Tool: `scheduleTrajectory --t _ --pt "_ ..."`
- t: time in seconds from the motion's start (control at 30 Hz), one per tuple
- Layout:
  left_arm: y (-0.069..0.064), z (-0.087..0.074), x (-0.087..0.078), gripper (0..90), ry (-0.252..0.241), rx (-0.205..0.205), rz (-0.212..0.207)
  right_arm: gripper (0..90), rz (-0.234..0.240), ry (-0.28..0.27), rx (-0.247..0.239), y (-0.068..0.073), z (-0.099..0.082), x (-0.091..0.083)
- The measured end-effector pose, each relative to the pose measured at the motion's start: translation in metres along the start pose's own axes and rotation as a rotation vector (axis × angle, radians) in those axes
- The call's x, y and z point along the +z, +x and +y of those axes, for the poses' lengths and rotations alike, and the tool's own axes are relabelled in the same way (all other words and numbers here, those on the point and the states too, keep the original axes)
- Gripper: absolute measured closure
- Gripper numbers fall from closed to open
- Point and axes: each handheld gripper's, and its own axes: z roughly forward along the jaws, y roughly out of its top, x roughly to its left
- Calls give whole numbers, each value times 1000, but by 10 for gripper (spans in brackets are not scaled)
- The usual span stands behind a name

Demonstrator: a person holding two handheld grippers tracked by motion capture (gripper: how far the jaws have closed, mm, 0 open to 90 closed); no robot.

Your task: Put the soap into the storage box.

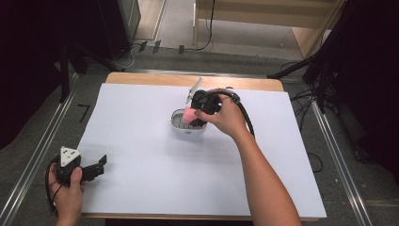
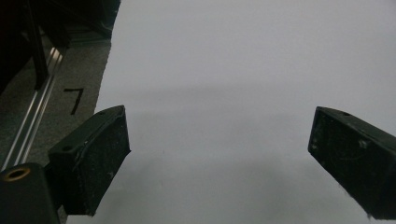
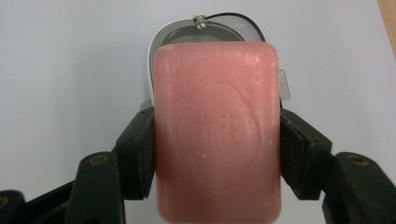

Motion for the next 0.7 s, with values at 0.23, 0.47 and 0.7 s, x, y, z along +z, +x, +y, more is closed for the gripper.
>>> scheduleTrajectory --t 0.23,0.47,0.7 --pt "0 0 0 59 0 1 1 387 13 -3 -4 1 5 5" --pt "0 0 0 59 2 2 1 387 15 1 -22 0 11 13" --pt "0 0 1 59 11 0 -1 387 20 12 -50 -3 16 19"
